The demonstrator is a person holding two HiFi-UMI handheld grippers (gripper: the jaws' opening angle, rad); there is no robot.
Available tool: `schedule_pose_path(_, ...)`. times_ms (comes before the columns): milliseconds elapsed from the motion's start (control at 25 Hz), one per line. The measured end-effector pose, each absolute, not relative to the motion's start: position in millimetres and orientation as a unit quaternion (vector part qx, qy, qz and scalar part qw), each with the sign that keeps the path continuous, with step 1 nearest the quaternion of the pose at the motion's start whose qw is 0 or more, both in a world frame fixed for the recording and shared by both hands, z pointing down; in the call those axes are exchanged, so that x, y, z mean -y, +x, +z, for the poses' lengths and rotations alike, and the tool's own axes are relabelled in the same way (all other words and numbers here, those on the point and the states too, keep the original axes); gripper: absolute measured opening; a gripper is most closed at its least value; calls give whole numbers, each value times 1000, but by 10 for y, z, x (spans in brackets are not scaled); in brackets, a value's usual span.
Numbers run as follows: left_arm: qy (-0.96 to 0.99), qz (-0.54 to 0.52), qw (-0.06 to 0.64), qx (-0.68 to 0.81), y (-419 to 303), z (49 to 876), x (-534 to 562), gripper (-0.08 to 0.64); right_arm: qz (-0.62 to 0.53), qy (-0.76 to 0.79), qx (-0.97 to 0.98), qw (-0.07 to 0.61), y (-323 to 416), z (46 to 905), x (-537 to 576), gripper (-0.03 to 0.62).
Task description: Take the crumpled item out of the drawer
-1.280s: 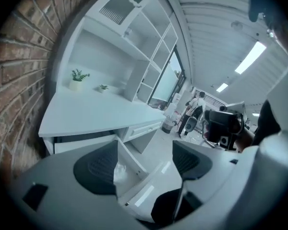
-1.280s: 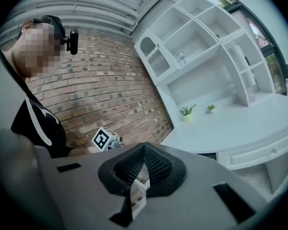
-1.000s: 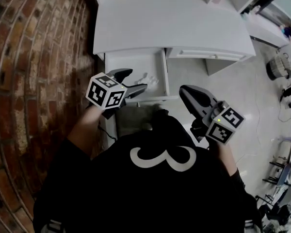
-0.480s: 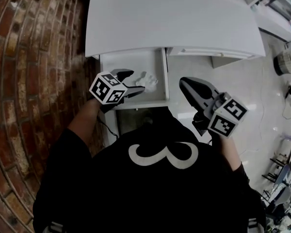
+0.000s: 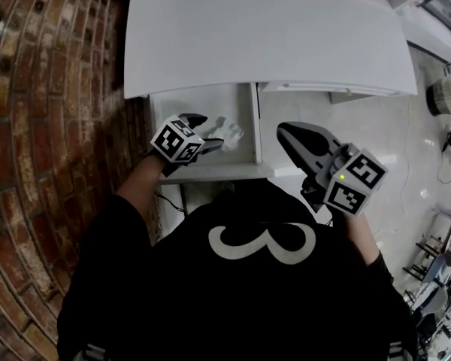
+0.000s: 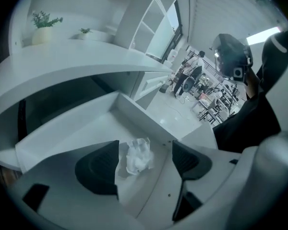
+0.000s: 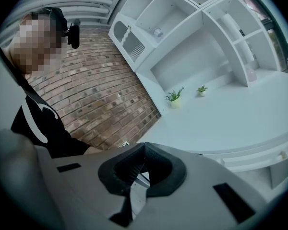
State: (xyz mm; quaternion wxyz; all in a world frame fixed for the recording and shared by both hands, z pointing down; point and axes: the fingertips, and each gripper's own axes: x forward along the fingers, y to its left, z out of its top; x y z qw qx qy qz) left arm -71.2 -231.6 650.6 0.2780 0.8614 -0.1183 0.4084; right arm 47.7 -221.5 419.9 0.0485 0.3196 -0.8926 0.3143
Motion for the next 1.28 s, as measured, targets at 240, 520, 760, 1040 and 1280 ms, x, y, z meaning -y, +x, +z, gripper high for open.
schedule_pose_path(240, 842, 428, 307, 115, -675, 6905, 2310, 341, 328, 318, 888, 62, 546, 4365, 2342, 11)
schedule_pose_path(520, 820, 454, 331, 107, -658, 7308, 2186, 321, 337, 314, 883, 90, 630, 4570, 2433, 11)
schedule_pose_path(760, 802, 466, 355, 116, -724, 7546, 2138, 307, 336, 309, 884, 103, 675, 4618, 2586, 11)
schedule_pose_path(1040, 795, 466, 370, 119, -731, 7719, 2116, 264, 339, 298, 885, 113, 640, 4693, 2669, 11)
schedule_pose_path(1280, 792, 475, 362, 124, -773, 7776, 2150, 192, 344, 297, 883, 118, 661, 4754, 2691, 11)
